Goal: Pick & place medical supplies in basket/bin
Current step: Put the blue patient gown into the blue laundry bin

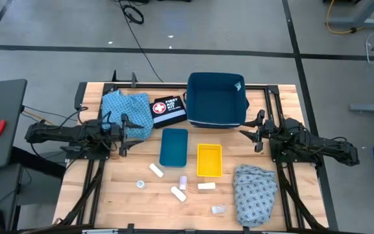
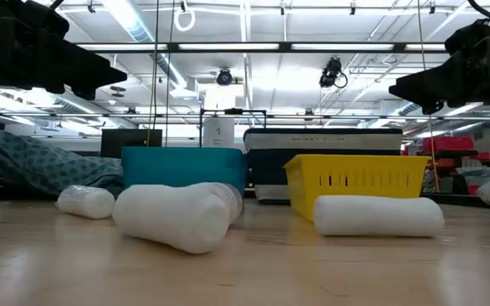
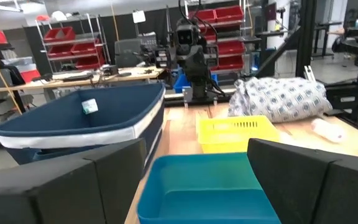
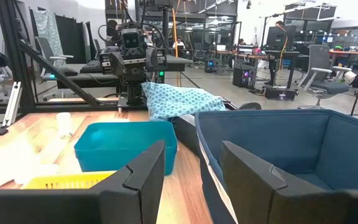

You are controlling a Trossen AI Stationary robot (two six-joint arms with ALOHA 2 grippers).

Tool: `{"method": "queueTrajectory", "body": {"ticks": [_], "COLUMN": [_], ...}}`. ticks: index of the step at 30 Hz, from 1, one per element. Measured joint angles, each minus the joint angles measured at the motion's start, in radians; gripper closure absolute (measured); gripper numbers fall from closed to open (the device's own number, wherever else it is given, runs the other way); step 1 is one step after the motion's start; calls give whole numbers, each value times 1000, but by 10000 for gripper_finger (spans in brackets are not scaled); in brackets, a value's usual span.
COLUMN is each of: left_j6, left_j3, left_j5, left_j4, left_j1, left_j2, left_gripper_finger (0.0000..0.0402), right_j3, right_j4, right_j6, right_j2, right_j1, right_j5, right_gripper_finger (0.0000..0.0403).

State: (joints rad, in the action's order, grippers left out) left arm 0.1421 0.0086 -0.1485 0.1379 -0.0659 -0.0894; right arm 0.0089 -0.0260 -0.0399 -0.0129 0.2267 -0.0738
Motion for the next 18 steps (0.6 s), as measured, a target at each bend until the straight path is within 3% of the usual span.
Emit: {"method": "queueTrajectory", "body": {"ticks": [18], "left_j6": [8], "left_j3": [1], "left_j5": [-15], "left_j4": [36], "left_j1": [0], "left_j2": [0], "left_gripper_finger": [114], "right_j3": [0], "right_j4": [-8], "right_j6": [0], "right_j2": [0], "right_j1": [0], "right_j5": [0], "right_gripper_finger": [240]}}
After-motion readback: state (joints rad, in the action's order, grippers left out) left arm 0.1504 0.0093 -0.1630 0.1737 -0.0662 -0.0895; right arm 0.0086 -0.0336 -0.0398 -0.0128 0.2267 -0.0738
